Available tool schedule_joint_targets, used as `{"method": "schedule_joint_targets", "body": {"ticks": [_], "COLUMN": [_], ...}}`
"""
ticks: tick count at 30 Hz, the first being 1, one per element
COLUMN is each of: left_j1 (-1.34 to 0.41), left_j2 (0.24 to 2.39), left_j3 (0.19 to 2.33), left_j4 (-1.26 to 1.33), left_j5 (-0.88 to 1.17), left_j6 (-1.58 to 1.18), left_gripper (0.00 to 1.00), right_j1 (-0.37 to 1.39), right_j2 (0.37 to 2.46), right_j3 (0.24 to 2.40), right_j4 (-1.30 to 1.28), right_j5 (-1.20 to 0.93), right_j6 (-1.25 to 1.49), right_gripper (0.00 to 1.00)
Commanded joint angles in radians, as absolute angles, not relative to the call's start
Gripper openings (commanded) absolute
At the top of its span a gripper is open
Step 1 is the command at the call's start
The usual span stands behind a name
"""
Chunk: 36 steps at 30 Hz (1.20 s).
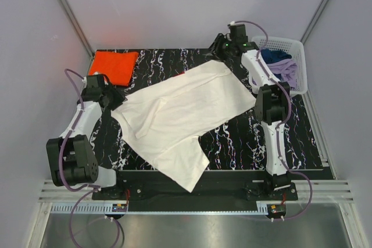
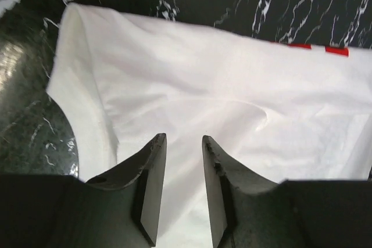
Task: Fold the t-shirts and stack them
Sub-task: Fold the tshirt
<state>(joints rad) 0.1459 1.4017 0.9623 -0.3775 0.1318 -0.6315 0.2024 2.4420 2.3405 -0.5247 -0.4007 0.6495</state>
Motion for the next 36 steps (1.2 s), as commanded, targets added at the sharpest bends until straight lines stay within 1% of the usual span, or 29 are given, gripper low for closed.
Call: {"method": "schedule_joint_targets", "body": {"ticks": [1,2,3,4,5,6,9,10,11,15,17,22,25,27,28,30,31,32,34,36], "left_j1": [0.098,0.08,0.062,0.014,0.006,-0.035,-0.112,-0.144,-0.153,-0.172,-0.175,-0.181,-0.181,-0.181,-0.179,-0.178,-0.176,-0.175,-0.164,-0.146], "left_j2": [1.364,1.352,1.339,1.327,1.307,1.299,1.269,1.259,1.255,1.313,1.338,1.431,1.462,1.473,1.47,1.457,1.456,1.453,1.456,1.471], "left_j3": [0.928,0.919,0.902,0.897,0.888,0.884,0.842,0.83,0.821,0.804,0.827,0.871,0.888,0.896,0.896,0.917,0.926,0.934,0.954,0.965], "left_j4": [-0.367,-0.37,-0.374,-0.417,-0.438,-0.46,-0.538,-0.551,-0.555,-0.565,-0.578,-0.595,-0.603,-0.604,-0.601,-0.61,-0.626,-0.632,-0.641,-0.643], "left_j5": [0.215,0.228,0.23,0.197,0.18,0.163,0.072,0.028,0.014,0.003,-0.032,-0.045,-0.028,-0.028,-0.028,-0.04,-0.063,-0.074,-0.104,-0.1], "left_j6": [-0.638,-0.629,-0.618,-0.603,-0.594,-0.589,-0.58,-0.572,-0.568,-0.557,-0.554,-0.5,-0.479,-0.472,-0.466,-0.463,-0.457,-0.453,-0.433,-0.42], "left_gripper": [0.36,0.4,0.44,0.53,0.54,0.55,0.57,0.6,0.61,0.62,0.62,0.63,0.59,0.53,0.44,0.36,0.3,0.27,0.23,0.23], "right_j1": [0.337,0.357,0.4,0.417,0.434,0.46,0.492,0.514,0.525,0.569,0.595,0.66,0.683,0.693,0.698,0.706,0.716,0.721,0.736,0.745], "right_j2": [2.315,2.272,2.249,2.223,2.168,2.139,2.031,2.008,1.964,1.908,1.898,1.911,1.933,1.96,1.973,2.008,2.019,2.045,2.072,2.118], "right_j3": [2.17,2.128,2.035,1.984,1.932,1.833,1.676,1.642,1.611,1.458,1.427,1.408,1.411,1.419,1.422,1.448,1.46,1.472,1.514,1.546], "right_j4": [-0.494,-0.47,-0.453,-0.431,-0.393,-0.374,-0.339,-0.339,-0.333,-0.278,-0.239,-0.238,-0.2,-0.149,-0.132,-0.103,-0.103,-0.103,-0.101,-0.083], "right_j5": [-0.527,-0.535,-0.546,-0.563,-0.568,-0.571,-0.577,-0.577,-0.577,-0.621,-0.66,-0.66,-0.687,-0.707,-0.734,-0.752,-0.755,-0.758,-0.767,-0.782], "right_j6": [0.698,0.704,0.712,0.716,0.727,0.73,0.727,0.721,0.712,0.732,0.745,0.741,0.782,0.824,0.837,0.857,0.857,0.856,0.864,0.893], "right_gripper": [0.48,0.48,0.48,0.48,0.48,0.48,0.48,0.48,0.48,0.48,0.48,0.47,0.47,0.46,0.44,0.42,0.41,0.36,0.34,0.33]}}
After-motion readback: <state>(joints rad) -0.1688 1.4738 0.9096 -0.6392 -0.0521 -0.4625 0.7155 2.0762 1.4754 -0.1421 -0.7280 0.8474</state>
